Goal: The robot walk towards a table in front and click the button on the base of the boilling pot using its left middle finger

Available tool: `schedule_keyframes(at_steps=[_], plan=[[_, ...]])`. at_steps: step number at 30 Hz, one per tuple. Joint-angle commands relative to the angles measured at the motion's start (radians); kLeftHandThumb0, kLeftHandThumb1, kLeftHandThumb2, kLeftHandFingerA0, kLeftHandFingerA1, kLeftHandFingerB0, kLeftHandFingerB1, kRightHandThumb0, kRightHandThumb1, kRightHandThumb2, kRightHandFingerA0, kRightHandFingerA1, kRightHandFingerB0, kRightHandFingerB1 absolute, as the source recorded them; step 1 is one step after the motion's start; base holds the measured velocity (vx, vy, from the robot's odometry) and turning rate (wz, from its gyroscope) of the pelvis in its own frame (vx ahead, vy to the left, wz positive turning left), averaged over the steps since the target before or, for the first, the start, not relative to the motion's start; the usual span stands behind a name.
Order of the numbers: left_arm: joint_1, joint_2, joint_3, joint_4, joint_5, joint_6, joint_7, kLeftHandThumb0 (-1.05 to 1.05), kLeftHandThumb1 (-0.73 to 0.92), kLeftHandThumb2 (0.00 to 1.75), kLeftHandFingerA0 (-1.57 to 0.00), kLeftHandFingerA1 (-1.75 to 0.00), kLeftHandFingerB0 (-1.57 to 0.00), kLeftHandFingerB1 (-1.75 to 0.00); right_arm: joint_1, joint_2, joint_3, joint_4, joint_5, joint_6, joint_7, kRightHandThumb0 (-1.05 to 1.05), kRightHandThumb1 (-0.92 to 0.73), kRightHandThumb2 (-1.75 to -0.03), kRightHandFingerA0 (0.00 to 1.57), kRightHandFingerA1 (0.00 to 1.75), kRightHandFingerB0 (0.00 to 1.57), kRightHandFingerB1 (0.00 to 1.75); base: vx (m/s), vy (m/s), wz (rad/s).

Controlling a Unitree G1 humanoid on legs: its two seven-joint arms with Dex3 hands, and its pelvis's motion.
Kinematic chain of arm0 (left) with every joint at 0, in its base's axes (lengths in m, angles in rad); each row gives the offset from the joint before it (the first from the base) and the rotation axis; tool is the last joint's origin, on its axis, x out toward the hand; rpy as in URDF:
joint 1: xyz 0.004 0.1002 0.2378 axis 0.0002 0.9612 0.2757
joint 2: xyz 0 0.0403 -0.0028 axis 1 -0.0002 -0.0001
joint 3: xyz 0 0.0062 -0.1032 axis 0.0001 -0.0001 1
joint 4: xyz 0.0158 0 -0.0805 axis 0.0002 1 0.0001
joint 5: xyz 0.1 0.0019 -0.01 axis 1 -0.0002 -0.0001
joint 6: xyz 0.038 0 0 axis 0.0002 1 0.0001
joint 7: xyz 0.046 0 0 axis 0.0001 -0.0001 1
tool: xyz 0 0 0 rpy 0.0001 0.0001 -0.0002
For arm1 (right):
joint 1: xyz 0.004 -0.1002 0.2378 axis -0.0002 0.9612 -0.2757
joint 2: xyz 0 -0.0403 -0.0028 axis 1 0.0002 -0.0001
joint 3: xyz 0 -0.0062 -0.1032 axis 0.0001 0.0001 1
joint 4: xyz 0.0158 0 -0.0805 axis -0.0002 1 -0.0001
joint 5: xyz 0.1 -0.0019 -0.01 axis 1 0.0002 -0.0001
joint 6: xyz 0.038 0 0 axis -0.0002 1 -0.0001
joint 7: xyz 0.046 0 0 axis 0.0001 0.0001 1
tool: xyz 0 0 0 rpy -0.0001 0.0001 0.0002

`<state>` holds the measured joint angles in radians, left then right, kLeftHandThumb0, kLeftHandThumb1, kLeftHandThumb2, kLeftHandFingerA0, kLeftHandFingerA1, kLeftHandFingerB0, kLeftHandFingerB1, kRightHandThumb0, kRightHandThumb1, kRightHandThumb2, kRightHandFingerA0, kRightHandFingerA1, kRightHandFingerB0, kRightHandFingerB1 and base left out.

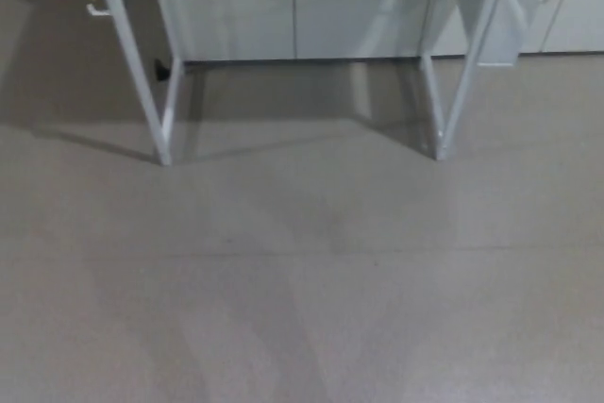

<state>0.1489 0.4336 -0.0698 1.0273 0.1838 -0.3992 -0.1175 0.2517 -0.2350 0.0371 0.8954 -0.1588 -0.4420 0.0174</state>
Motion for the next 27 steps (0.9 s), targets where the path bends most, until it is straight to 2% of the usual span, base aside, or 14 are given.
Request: schedule_keyframes(at_steps=[1, 6, 17, 22, 23, 27], plan=[[-0.027, 0.025, 0.002, 0.031, 0.012, 0.019, 0.002, -0.25, 0.5, 0.56, -0.27, -0.44, -0.1, -0.27, -0.02, -0.001, -0.001, 0.008, -0.001, 0.026, -0.006, -0.09, -0.41, -0.86, 0.35, 0.59, 0.2, 0.52, 0.09, -0.058, -0.09], [-0.004, 0.019, -0.006, 0.018, 0.02, 0.027, 0.014, -0.25, 0.51, 0.55, -0.28, -0.41, -0.1, -0.28, 0.018, -0.002, 0.001, -0.021, -0.002, 0.028, -0.005, -0.08, -0.42, -0.86, 0.34, 0.58, 0.2, 0.51, 0.1, -0.039, -0.03], [-0.023, 0.018, 0.006, 0.021, 0.005, 0.013, 0.003, -0.22, 0.5, 0.55, -0.29, -0.43, -0.11, -0.29, -0.01, -0.003, 0.0, -0.011, -0.003, 0.038, -0.007, -0.08, -0.41, -0.86, 0.35, 0.59, 0.2, 0.52, 0.16, 0.043, 0.08], [-0.028, 0.025, 0.006, 0.013, 0.008, 0.008, -0.005, -0.24, 0.49, 0.55, -0.27, -0.43, -0.11, -0.29, -0.01, 0.004, -0.006, -0.03, 0.01, 0.053, 0.003, -0.05, -0.42, -0.86, 0.34, 0.58, 0.2, 0.51, 0.16, -0.193, 0.07], [-0.031, 0.026, 0.005, 0.011, 0.01, 0.009, -0.004, -0.24, 0.49, 0.55, -0.27, -0.43, -0.11, -0.29, -0.012, 0.004, -0.008, -0.033, 0.013, 0.054, 0.004, -0.05, -0.42, -0.86, 0.34, 0.58, 0.2, 0.51, 0.3, -0.237, -1.17], [-0.065, 0.029, 0.013, 0.024, 0.0, 0.02, -0.018, -0.23, 0.5, 0.55, -0.27, -0.43, -0.1, -0.29, -0.045, 0.003, -0.003, -0.026, -0.003, 0.054, -0.006, -0.08, -0.4, -0.85, 0.35, 0.59, 0.2, 0.52, 0.29, -0.309, 0.34]])
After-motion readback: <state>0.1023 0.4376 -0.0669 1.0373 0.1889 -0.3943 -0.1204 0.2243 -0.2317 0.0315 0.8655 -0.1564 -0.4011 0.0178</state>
